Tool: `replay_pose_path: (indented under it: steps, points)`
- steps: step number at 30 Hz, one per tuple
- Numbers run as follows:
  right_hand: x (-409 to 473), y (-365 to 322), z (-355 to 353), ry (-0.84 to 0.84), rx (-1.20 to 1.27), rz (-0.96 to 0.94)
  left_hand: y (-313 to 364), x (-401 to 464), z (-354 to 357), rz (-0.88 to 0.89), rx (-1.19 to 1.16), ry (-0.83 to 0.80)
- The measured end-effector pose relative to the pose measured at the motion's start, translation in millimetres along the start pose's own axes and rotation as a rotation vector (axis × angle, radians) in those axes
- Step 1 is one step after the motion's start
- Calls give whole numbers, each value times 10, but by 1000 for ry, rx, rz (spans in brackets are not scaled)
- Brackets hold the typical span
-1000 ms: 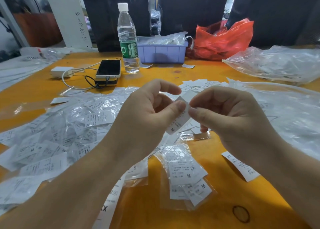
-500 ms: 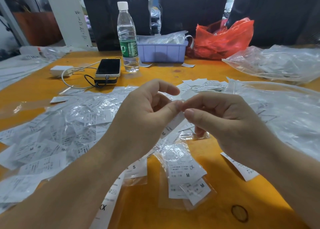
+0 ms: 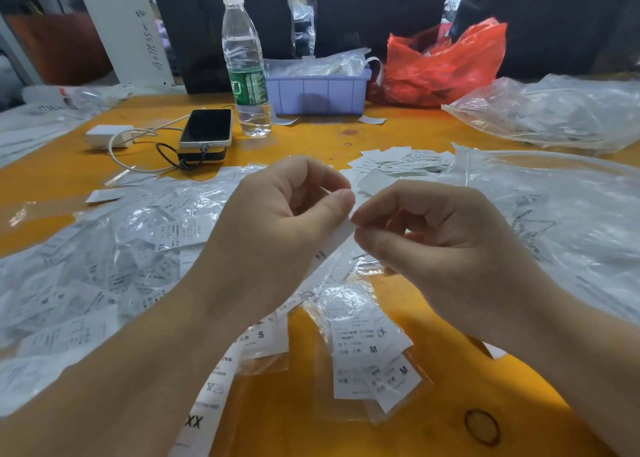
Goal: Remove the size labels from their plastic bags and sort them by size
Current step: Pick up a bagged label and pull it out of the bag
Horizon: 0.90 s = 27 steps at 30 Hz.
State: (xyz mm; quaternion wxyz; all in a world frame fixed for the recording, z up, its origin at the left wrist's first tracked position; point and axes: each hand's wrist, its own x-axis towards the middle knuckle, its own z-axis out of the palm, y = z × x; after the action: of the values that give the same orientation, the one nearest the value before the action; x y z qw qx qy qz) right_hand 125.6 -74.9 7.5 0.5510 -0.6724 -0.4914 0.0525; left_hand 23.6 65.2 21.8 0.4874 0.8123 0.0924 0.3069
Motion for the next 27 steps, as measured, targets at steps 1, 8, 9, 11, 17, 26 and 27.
replay_pose_path:
  steps: [1,8,9,11,17,26,27]
  points:
    - [-6,-5,6,-3,-5,-4,5,0,-4,3,0,0]
    - [15,-48,-4,14,19,-3,51,3,-38,16,31,38]
    - [21,-50,-19,20,23,0,53,7,-46,14,34,41]
    - [30,-55,-53,30,21,-1,53,13,-58,14,35,36]
    - [63,-40,-98,56,3,42,65,9,-61,-31,29,-4]
    - [65,-44,-129,-50,-30,83,59,-34,-26,-100,164,-154]
    - [61,-49,-140,-57,-69,71,50,-37,-22,-95,227,-177]
